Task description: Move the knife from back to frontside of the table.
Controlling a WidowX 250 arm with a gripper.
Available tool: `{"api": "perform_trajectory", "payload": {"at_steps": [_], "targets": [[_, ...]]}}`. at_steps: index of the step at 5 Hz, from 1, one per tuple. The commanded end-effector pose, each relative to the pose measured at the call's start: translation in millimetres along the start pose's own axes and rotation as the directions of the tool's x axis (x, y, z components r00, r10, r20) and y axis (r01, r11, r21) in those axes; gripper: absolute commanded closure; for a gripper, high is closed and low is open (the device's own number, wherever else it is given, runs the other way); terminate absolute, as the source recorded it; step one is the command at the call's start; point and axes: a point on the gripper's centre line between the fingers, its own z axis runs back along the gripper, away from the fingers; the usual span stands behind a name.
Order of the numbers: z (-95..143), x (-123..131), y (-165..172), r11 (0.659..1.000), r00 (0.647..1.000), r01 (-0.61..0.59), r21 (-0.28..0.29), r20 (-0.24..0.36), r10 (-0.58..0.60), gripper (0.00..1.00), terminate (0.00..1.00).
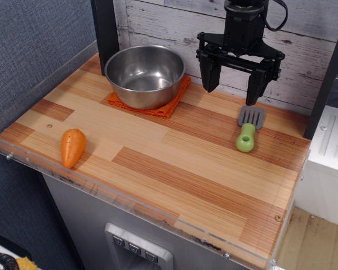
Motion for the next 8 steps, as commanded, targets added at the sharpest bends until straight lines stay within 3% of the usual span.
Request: {"api": "perform_trajectory", "payload": {"at_steps": [1,2,3,5,7,8], "targets": [[0,0,0,1.000,1.000,0.000,0.000,0.000,0.000,0.00,0.00],[-10,12,-13,0.999,1.000,0.014,-0.042,0.016,-0.014,0.00,0.00],[-21,24,-32,0.998,0.997,-0.034,0.044,0.064,0.031,0.00,0.00],[-40,31,-38,0.996,0.994,-0.046,0.074,0.101,0.039,0.00,0.00],[-47,26,-16,0.993,0.994,-0.068,0.095,0.097,0.059,0.00,0.00],[-62,25,-15,0.993,0.997,-0.061,0.100,0.056,0.056,0.00,0.00]]}}
